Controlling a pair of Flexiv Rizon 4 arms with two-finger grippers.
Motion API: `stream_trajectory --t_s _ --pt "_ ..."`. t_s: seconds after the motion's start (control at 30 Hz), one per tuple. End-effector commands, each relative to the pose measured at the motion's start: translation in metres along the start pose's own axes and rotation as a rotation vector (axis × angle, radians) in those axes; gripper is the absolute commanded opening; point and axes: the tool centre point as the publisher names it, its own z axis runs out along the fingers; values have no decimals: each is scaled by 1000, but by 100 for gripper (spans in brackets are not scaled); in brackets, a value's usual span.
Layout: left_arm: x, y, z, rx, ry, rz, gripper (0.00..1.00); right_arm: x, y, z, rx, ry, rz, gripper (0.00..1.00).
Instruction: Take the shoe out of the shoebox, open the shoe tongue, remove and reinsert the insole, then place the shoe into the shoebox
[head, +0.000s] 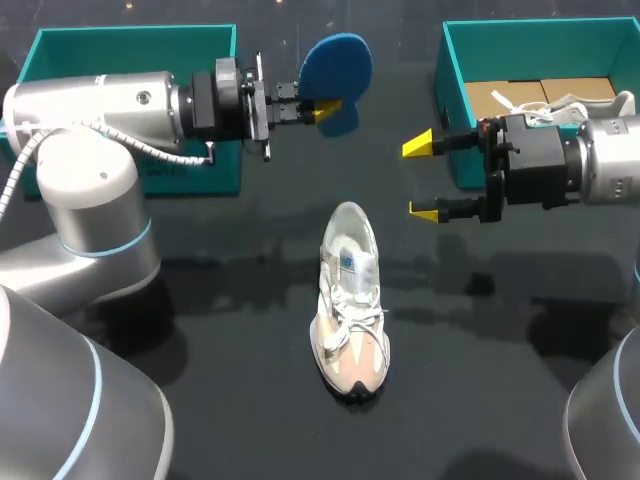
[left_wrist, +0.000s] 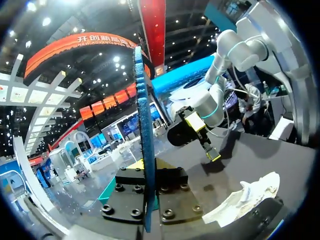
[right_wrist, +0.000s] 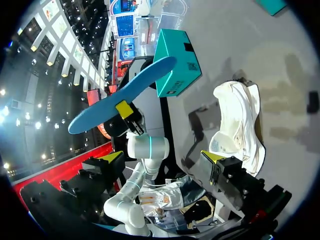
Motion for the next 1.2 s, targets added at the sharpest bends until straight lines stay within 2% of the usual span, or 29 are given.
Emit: stream_trajectory --t_s 0.03,0.2,0.27,0.63,0.83,1.07,1.2 --pt "4 1 -5 -5 22 158 0 0 -1 2 -3 -1 0 100" --pt "6 3 -3 -37 49 276 0 0 -1 2 -3 -1 0 100" --pt "9 3 -3 -100 50 420 0 0 -1 2 -3 -1 0 100" --pt "9 3 -3 -100 50 420 0 0 -1 2 -3 -1 0 100" --pt "20 1 -1 -111 53 638 0 0 -1 2 -3 -1 0 100" --pt "29 -2 -2 -172 38 925 0 0 -1 2 -3 -1 0 100" --pt "34 5 1 -210 41 1050 0 0 -1 2 -3 -1 0 100"
